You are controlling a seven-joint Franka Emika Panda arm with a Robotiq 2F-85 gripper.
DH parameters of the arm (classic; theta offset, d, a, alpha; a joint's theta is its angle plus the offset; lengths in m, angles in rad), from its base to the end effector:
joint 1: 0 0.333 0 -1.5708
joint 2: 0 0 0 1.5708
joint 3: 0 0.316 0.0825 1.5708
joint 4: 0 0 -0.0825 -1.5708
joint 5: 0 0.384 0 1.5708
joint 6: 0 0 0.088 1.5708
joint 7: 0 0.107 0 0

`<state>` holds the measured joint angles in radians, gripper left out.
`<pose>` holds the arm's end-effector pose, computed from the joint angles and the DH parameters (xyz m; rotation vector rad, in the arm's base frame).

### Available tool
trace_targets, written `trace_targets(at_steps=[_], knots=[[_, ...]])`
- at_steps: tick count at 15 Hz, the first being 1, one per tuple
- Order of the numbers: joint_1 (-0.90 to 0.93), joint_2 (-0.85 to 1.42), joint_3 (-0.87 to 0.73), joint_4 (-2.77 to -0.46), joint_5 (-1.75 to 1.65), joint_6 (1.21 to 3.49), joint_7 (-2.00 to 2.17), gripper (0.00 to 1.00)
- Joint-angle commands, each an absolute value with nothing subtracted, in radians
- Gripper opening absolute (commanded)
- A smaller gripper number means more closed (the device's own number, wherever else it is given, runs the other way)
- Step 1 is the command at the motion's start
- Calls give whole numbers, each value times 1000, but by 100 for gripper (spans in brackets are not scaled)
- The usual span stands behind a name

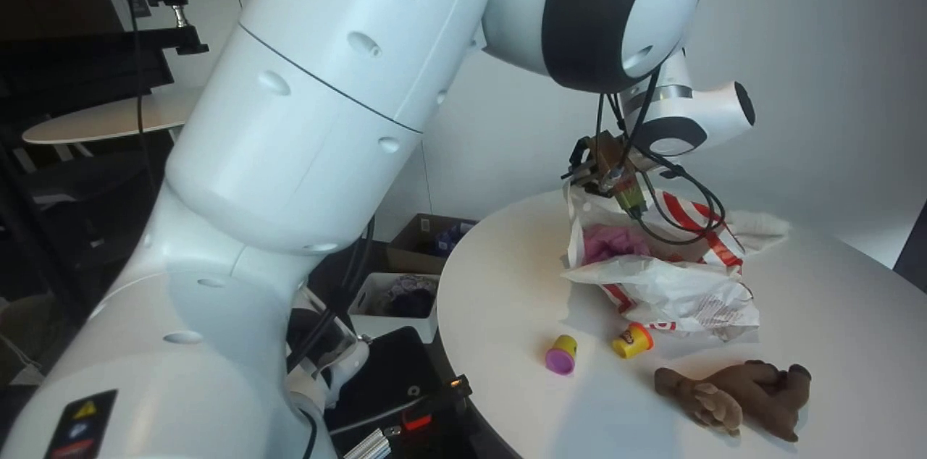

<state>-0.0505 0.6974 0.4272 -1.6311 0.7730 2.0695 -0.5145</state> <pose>0.6304 0.2487 0.2471 -2.1830 -0.3858 0.1893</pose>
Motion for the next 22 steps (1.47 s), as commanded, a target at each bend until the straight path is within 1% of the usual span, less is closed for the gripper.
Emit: trace_targets(at_steps=[1, 4, 5, 8, 9, 16, 22], knots=[[39, 651, 341, -1679, 738, 2102, -490, 45], [97, 593, 309, -1745, 671, 2169, -476, 66], [111, 571, 304, -1771, 648, 2197, -465, 76], [143, 481, 291, -1866, 573, 2304, -409, 98], [151, 447, 285, -1903, 543, 2341, -382, 100], [171, 229, 215, -2172, 324, 2541, -101, 100], [139, 138, 141, -2362, 271, 2685, 95, 100]])
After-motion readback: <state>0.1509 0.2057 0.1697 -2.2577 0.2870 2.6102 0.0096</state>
